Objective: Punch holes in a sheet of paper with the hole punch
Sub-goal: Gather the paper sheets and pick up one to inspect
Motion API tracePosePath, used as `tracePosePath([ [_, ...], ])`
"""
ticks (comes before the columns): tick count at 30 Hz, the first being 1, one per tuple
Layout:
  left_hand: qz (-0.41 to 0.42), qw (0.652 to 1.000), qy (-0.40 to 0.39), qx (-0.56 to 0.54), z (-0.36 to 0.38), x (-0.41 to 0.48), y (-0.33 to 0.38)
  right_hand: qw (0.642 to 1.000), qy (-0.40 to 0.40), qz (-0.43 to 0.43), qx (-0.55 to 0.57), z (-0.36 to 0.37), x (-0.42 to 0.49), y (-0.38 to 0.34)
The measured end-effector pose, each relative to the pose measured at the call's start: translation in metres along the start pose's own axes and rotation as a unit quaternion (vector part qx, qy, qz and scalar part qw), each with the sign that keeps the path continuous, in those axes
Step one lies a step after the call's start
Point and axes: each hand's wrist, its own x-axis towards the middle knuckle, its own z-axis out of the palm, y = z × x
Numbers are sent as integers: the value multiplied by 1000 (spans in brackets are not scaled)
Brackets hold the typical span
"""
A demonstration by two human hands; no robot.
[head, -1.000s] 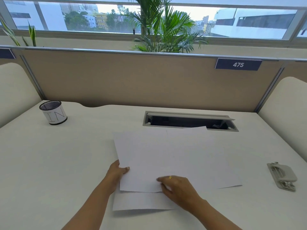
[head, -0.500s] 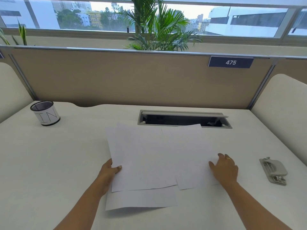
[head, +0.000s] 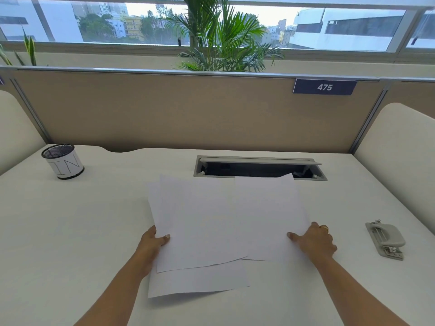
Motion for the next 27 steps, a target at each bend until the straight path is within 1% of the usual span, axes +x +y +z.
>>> tracePosePath([
  [6,1,1000,3,-1,-4,0,-1,998,6,-21,62,2,-4,-1],
  [9,1,1000,11,0,-6,0,-2,993,50,-40,94,3,-6,-1],
  [11,2,1000,17,1,-7,1,-2,987,94,-70,113,1,-8,-4],
  [15,0,1000,22,2,-10,1,-2,956,186,-169,149,-13,-12,-17],
  [18,-2,1000,23,2,-10,0,-2,929,230,-231,175,-23,-17,-28],
  [23,-5,1000,27,-5,-11,-1,-3,897,264,-287,209,-35,-26,-44],
  [27,-7,999,22,-47,-20,-3,3,882,273,-308,228,-41,-32,-50],
])
